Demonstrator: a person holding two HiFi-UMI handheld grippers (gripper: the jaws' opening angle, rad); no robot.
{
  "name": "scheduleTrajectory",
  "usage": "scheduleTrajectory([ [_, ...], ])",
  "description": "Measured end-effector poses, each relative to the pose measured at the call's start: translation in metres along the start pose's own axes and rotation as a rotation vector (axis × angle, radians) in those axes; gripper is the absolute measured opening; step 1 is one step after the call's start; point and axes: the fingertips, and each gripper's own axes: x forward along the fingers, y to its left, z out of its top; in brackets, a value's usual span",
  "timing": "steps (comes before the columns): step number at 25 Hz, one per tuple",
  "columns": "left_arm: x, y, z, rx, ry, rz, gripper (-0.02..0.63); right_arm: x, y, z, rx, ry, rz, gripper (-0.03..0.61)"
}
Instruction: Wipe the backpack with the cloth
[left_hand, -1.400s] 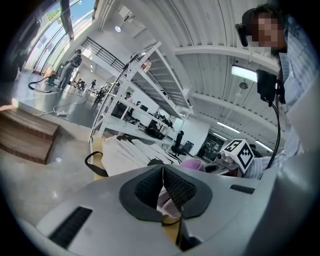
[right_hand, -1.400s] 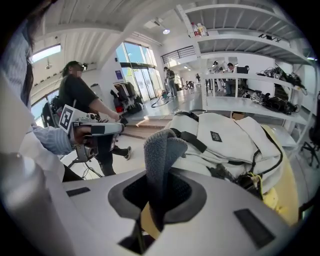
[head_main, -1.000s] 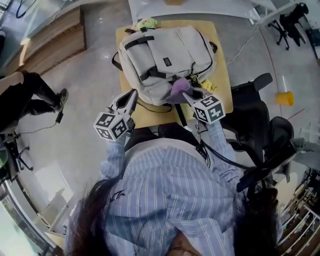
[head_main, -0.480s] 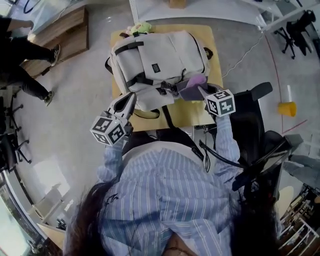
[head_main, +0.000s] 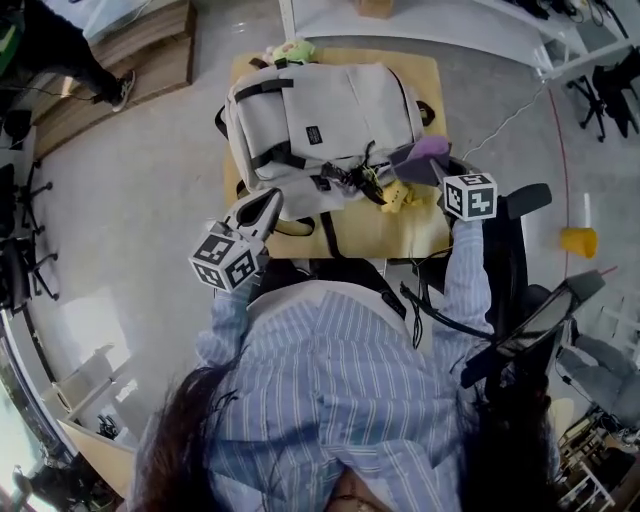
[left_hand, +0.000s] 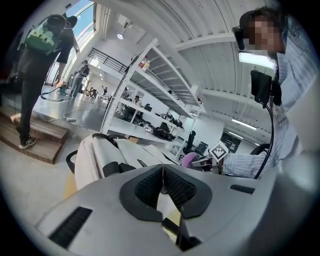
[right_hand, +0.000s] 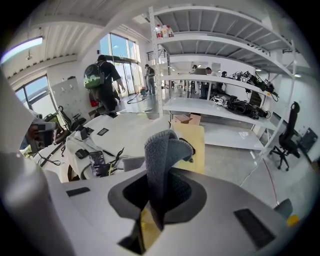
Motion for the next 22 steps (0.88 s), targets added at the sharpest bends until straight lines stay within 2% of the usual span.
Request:
scheduleTrajectory([
  [9,-0.001,0.000,-0.005,-0.010,0.005,0.043,0.006,-0.012,-0.056,0.001,0.049,-0.037,-0.082,0.041],
  [13,0.000,-0.004,-0.008,-0.006,0.016,0.046,0.005,-0.018,-0.073,0.002,0.113,-0.071,-0.136,0.041],
  [16,-0.002,-0.004,-0.011,-0.006,0.028,0.055,0.006,-0.019,-0.079,-0.002,0.153,-0.060,-0.187,0.041],
  [22,-0.006,0.004,-0.009,-0.011,0.027,0.073,0.006,-0.016,-0.080,-0.001,0.160,-0.052,-0.248,0.041],
])
